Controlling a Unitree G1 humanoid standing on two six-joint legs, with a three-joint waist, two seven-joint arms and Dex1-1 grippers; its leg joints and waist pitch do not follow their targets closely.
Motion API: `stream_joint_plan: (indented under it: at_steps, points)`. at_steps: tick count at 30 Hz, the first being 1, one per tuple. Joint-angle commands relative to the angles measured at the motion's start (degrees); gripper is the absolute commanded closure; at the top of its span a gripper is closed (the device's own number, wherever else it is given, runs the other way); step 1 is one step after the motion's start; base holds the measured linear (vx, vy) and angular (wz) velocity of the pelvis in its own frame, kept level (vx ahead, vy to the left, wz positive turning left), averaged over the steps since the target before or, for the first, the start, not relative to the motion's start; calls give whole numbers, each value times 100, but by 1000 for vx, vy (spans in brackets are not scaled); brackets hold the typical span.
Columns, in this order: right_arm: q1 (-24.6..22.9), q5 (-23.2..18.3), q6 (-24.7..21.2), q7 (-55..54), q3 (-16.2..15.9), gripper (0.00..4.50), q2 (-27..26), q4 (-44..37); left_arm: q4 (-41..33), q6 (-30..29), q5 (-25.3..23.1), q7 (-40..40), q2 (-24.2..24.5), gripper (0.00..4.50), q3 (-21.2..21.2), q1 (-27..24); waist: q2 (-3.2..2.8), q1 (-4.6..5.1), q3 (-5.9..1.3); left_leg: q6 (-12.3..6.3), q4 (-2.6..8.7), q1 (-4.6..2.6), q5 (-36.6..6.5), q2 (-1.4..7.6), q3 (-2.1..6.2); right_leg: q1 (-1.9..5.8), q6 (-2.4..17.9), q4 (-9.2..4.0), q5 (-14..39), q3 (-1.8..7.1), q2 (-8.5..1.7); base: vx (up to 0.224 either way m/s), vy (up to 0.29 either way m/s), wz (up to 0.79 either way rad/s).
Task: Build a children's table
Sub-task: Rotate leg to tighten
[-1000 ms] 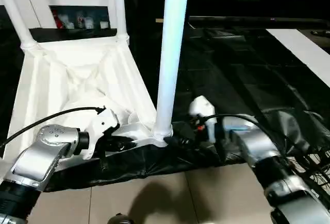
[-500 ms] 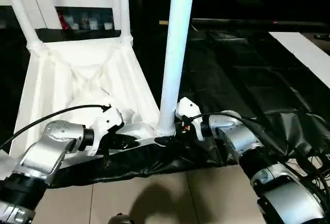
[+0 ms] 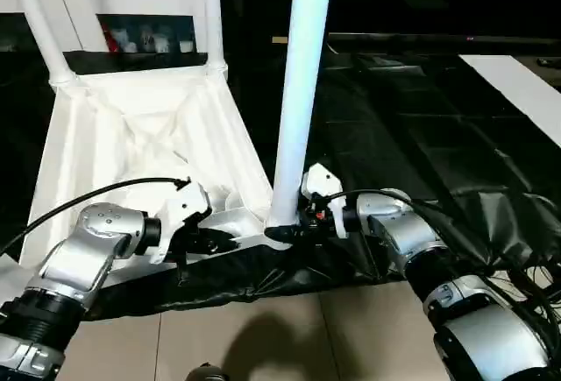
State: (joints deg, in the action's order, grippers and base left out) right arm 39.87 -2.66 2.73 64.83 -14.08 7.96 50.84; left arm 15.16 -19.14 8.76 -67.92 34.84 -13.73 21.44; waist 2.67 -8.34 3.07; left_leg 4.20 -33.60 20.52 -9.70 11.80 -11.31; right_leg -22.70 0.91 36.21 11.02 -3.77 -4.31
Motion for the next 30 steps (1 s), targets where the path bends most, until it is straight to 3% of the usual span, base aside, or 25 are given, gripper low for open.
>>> stream_joint_plan:
  at_steps: [1,3,4,7,8,9,10,11,12,13,14,16,18,19,22,23,24,26,28,30]
  points:
    - [-24,-240,-62,97,81,176,-125,-18,239,-82,-33,116,-255,450,-214,27,-90,29,-330,210,464,-111,-1858,204,133,161,1029,-478,1767,302,-425,0,0,0]
    - [-112,-259,-136,-365,203,177,-279,35,398,-154,-164,502,-574,450,-260,181,-66,28,-316,205,466,-124,-1874,203,127,141,1002,-496,1869,313,-427,0,0,0]
    - [-142,-251,-169,-613,259,177,-354,77,470,-182,-226,686,-723,450,-280,253,-72,16,-305,237,461,-167,-1958,202,122,109,978,-529,2023,321,-438,0,0,0]
    - [-204,-189,-143,-1322,394,177,-593,209,706,-230,-362,1151,-1163,450,-323,456,-57,37,-288,276,478,-153,-2153,196,161,128,828,-577,2571,304,-478,0,0,0]
    - [-202,-165,-122,-1796,477,177,-789,317,893,-257,-446,1460,-1470,450,-353,596,-75,53,-260,303,487,-178,-2312,190,168,99,743,-624,2881,300,-481,0,0,0]
    - [-202,-165,-122,-1796,477,177,-789,317,893,-257,-446,1460,-1470,450,-353,596,-68,69,-239,322,490,-214,-2434,184,165,64,684,-669,3091,301,-474,0,0,0]
    - [-98,-107,-73,-2733,644,177,-1164,575,1272,-313,-556,1994,-2007,450,-364,859,-81,81,-227,349,466,-269,-2655,168,181,33,579,-731,3469,284,-489,0,0,0]
    - [-9,-80,-8,-3205,719,177,-1322,714,1444,-337,-594,2231,-2228,450,-356,973,-71,109,-193,395,438,-379,-2919,134,195,-37,407,-840,3990,213,-480,0,0,0]
    - [65,-42,50,-3580,792,177,-1441,817,1588,-352,-644,2398,-2399,450,-326,1063,-68,112,-206,388,421,-407,-3017,119,229,-19,321,-867,4173,162,-495,0,0,0]
    - [142,-43,69,-3741,836,177,-1511,885,1685,-315,-714,2493,-2447,450,-323,1130,-56,143,-207,372,433,-374,-3043,113,243,18,232,-887,4268,136,-500,0,0,0]
    - [214,-43,112,-3829,880,177,-1572,932,1767,-262,-791,2552,-2467,450,-327,1190,-90,176,-240,358,485,-291,-3043,116,277,121,141,-889,4172,89,-505,0,0,0]
    - [324,-142,231,-3784,996,177,-1659,952,1842,-126,-871,2584,-2444,450,-325,1271,-110,158,-288,251,561,-264,-2920,131,305,180,177,-880,3729,75,-546,0,0,0]
    - [342,-132,356,-3661,1008,177,-1651,915,1821,-110,-883,2509,-2394,450,-308,1279,-143,158,-302,218,586,-259,-2842,158,305,184,331,-869,3352,89,-559,0,0,0]
    - [322,-110,399,-3551,1002,108,-1610,887,1816,-28,-902,2416,-2339,450,-306,1262,-113,157,-311,199,601,-231,-2731,169,294,195,427,-841,3097,102,-557,0,0,0]
    - [205,-65,567,-2994,939,101,-1391,794,1717,125,-882,2057,-2125,450,-259,1133,-101,178,-313,120,609,-163,-2473,176,266,212,608,-777,2679,136,-563,0,0,0]
    - [173,-52,632,-2825,917,70,-1309,787,1671,154,-868,1925,-2055,450,-244,1083,-101,172,-323,103,603,-159,-2399,176,261,216,629,-771,2621,140,-572,0,0,0]
    - [129,-59,694,-2494,881,61,-1152,777,1570,272,-815,1673,-1919,450,-231,984,-76,166,-343,29,584,-118,-2094,188,236,233,727,-722,2300,163,-580,0,0,0]
    - [106,-72,703,-2305,860,60,-1064,762,1506,366,-773,1537,-1841,450,-232,927,-81,159,-341,-40,581,-81,-1911,193,229,252,776,-690,2132,168,-578,0,0,0]
    - [49,-43,718,-1785,778,26,-783,693,1322,685,-623,1090,-1623,450,-231,782,-54,159,-335,-89,554,-65,-1789,191,206,236,838,-658,2073,185,-564,0,0,0]
    - [19,-29,764,-1405,707,26,-590,622,1233,882,-579,781,-1441,450,-259,710,-71,120,-340,-149,520,-99,-1709,192,176,204,924,-634,1953,203,-556,28,-25,5]
